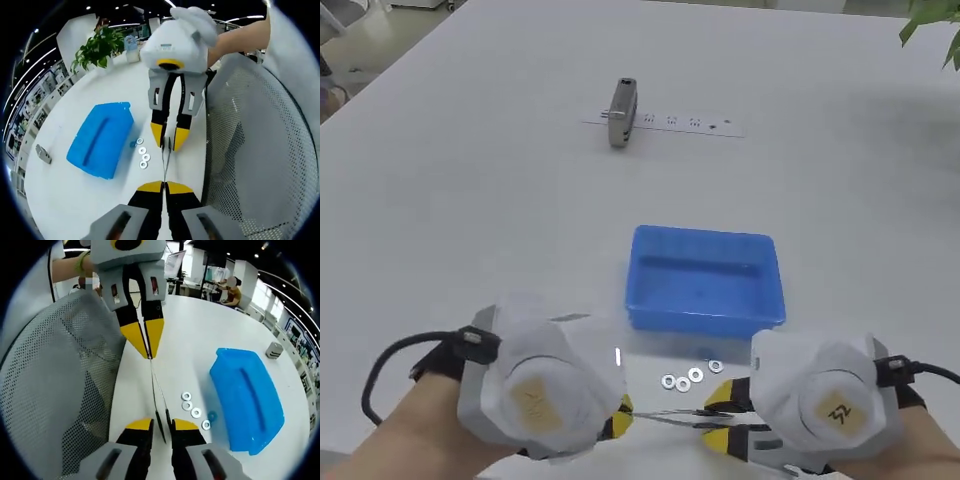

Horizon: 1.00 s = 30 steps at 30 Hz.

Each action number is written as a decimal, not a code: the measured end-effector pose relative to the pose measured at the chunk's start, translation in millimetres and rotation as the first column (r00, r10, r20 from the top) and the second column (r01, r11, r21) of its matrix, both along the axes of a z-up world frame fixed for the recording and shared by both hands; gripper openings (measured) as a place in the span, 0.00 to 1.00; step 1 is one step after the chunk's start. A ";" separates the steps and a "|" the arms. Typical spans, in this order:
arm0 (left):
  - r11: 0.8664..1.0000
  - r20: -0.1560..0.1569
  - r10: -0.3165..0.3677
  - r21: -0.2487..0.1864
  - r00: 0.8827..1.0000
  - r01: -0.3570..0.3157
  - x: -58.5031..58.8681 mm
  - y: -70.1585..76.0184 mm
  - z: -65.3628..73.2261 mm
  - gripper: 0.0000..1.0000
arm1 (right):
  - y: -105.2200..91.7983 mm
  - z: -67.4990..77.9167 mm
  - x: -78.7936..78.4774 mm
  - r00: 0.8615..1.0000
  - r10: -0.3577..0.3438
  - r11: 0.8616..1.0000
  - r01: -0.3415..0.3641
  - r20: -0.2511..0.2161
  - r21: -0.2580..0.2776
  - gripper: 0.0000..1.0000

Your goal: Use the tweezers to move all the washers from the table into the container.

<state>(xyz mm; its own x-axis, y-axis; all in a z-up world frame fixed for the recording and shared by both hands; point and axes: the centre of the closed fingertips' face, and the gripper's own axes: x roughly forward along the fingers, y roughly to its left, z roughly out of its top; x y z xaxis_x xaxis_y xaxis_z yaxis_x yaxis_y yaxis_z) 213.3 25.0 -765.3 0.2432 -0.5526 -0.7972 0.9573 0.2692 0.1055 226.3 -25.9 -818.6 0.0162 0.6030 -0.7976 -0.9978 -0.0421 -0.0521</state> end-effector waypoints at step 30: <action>0.995 0.090 -0.103 -0.007 0.991 0.104 33.6 -15.5 47.0 0.00 | 34.5 15.2 30.1 0.996 -0.084 0.984 0.083 -0.001 0.158 0.07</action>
<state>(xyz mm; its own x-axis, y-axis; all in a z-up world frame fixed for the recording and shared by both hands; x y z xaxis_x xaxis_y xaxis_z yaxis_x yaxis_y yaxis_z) 247.0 9.5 -718.2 0.2545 -0.5873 -0.7683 0.9669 0.1705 0.1899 256.5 8.6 -803.4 0.0757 0.7174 -0.6925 -0.9971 0.0503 -0.0570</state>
